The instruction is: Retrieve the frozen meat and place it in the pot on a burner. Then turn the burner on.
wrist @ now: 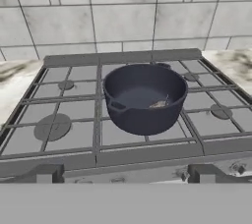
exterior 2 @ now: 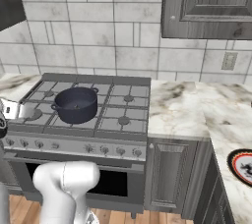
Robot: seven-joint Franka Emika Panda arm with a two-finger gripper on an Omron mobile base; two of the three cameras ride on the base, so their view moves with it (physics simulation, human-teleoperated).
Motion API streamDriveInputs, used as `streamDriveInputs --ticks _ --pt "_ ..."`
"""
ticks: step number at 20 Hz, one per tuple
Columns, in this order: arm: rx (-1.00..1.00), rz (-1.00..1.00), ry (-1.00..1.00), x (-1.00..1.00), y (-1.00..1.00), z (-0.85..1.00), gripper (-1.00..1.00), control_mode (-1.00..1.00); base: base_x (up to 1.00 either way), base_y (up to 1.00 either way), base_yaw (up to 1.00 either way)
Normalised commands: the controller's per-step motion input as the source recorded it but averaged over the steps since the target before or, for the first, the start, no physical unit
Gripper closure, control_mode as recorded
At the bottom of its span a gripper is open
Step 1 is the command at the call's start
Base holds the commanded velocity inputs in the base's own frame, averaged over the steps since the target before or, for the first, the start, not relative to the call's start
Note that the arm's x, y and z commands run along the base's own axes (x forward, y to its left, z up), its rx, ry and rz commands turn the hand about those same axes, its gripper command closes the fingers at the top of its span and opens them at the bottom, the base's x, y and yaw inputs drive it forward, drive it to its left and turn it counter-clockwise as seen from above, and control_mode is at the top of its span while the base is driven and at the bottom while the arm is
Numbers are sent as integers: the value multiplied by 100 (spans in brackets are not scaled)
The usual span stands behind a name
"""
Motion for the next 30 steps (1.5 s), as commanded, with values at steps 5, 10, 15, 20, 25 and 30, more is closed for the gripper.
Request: streamDriveInputs --ticks 5,10,15,20,25,30 --pt "4 0 -18 -100 0 -2 -100 -100 0 0 0" --pt "5 0 -5 -67 0 -21 -100 -100 0 0 0" --pt "7 0 0 -1 0 -62 -100 -100 0 0 0" --pt "1 2 -3 0 0 -61 -100 -100 0 0 0" --pt "-6 12 -22 0 -3 -60 -100 -100 0 0 0" --pt "0 15 -11 7 0 -48 -100 -100 0 0 0"
